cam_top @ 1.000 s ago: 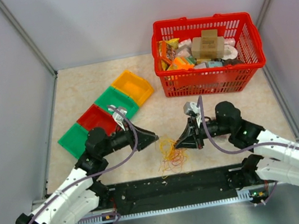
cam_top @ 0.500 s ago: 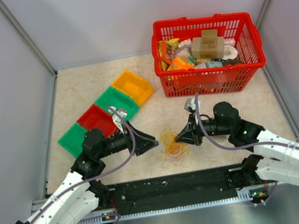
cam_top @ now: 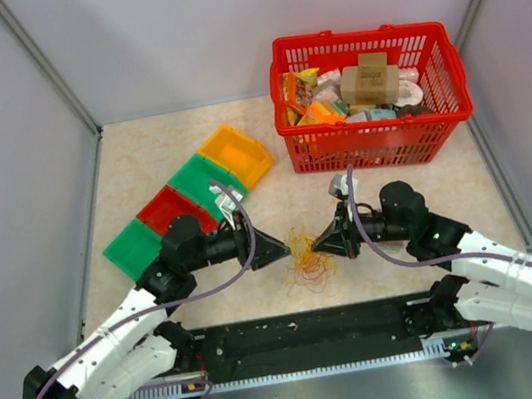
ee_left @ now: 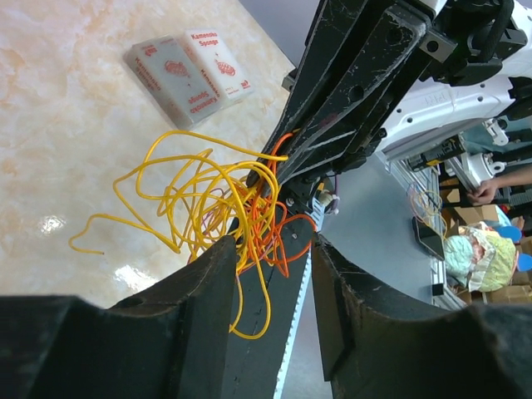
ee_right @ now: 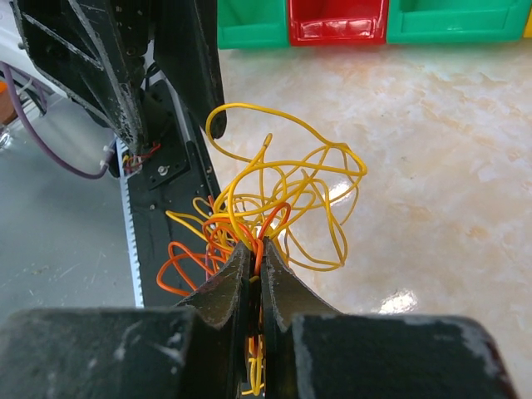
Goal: Untangle the cables
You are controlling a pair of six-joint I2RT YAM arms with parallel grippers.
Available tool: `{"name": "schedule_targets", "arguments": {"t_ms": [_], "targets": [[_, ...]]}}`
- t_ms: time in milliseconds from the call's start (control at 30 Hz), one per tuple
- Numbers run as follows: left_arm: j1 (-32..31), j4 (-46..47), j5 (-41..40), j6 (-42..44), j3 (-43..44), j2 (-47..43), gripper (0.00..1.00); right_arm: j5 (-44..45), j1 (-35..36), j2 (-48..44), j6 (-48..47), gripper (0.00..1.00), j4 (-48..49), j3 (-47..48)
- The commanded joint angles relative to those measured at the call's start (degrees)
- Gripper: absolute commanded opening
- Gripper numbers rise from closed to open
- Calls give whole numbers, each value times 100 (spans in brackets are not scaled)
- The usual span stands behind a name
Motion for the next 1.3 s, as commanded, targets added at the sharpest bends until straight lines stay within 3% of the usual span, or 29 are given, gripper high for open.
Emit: {"name": "schedule_targets", "arguments": {"t_ms": [0, 100, 333, 367, 433, 467, 600, 767, 900, 1033, 1267], "targets": [[-77, 216, -128, 120, 228, 42, 45, -11, -26, -134, 90, 0, 359, -20], [-94, 303, -137, 59, 246, 164, 44, -20, -26, -126, 116, 0, 421, -55], [-200, 383, -146, 14, 351, 376, 29, -37, -26, -134, 195, 0, 465, -108], [-200, 305, -189, 14, 377, 367, 24, -28, -26, -126, 204, 0, 474, -117], [-200, -98, -417, 172, 535, 323, 3, 146, -26, -117, 196, 0, 439, -143], [-200, -344, -558, 303, 649, 279, 0, 400, -26, -99, 196, 0, 352, -143], [-200, -1277, -1629, 743, 1010, -352, 0, 2034, -26, -29, 318, 0, -193, -169], [-191, -1699, -2614, 1253, 1361, -1301, 0, 2607, -26, 164, 511, 0, -229, -284], [-191, -2217, -3414, 1613, 1801, -1786, 0, 3958, -35, 558, 1064, 0, -509, -284], [-191, -2535, -4126, 1973, 2187, -2190, 0, 4286, -105, 1016, 1417, 0, -607, -275], [-191, -2982, -4698, 2554, 3118, -2586, 0, 4700, -281, 1728, 1953, 0, -836, -187]]}}
